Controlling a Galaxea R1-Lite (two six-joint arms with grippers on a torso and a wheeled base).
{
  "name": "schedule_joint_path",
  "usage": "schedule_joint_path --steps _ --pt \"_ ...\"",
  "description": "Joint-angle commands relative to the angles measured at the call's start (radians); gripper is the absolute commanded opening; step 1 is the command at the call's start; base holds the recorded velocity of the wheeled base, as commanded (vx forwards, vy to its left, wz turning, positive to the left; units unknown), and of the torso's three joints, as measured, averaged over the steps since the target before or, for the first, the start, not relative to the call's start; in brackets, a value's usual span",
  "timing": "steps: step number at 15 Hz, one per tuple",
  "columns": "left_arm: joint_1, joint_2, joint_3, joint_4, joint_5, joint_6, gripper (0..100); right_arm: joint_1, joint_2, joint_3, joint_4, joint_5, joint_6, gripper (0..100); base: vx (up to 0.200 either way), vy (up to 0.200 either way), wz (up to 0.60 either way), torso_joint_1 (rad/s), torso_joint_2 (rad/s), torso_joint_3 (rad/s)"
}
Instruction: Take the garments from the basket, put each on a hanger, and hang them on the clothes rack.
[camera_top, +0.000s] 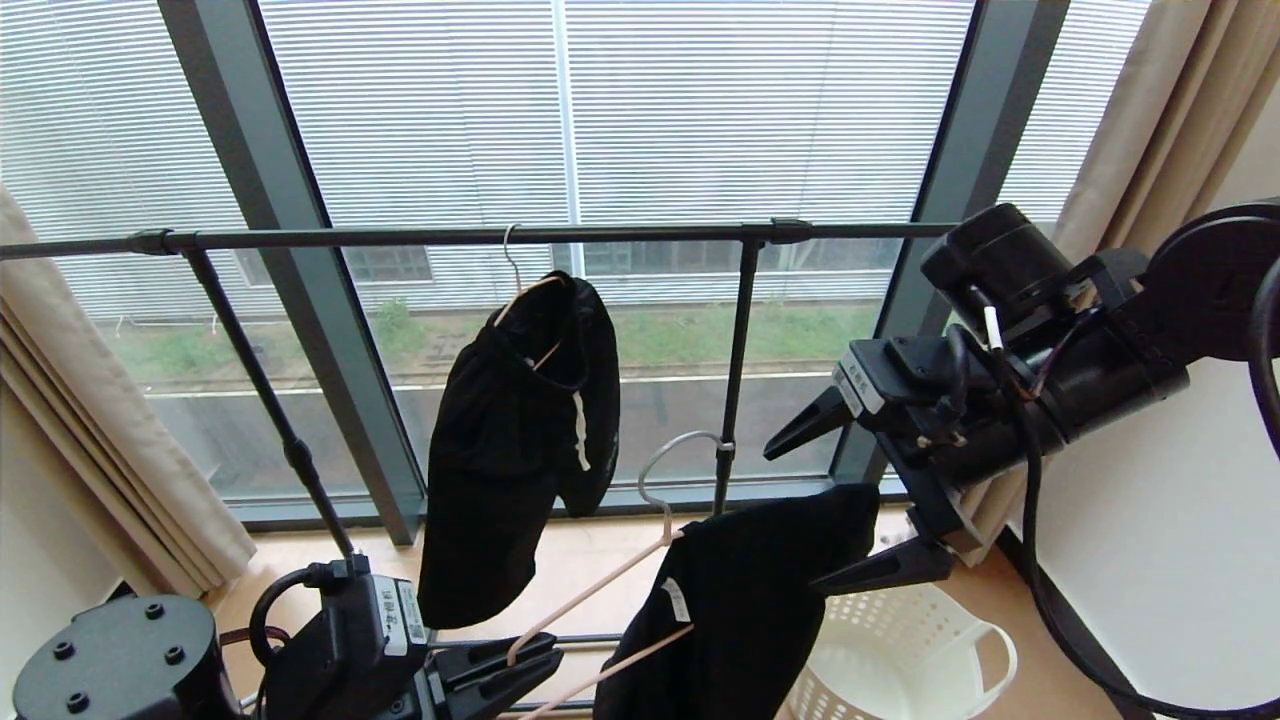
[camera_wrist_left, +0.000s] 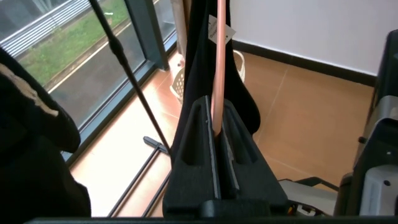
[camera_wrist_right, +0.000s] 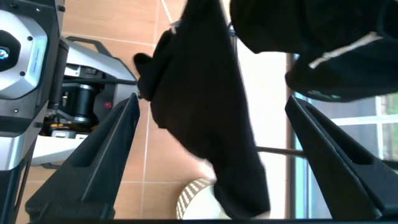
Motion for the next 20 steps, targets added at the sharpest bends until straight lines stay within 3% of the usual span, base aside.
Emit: schedule_joint_path --steps 1,19,20 --pt "-0.009 -0.012 0.003 0.0 0.0 0.0 0 0.015 0.035 -0.015 0.001 0.001 0.0 100 0.0 0.0 0.0 0.0 0.0 0.0" --pt "-0.029 -0.024 0.006 0.0 0.0 0.0 0 0.068 0.135 -0.061 0.001 -0.002 0.008 100 0.0 0.0 0.0 0.0 0.0 0.0" --pt "-0.028 -0.024 0.006 0.0 0.0 0.0 0 0.068 0.135 -0.061 0.001 -0.002 0.008 0 0.0 0.0 0.0 0.0 0.0 0.0"
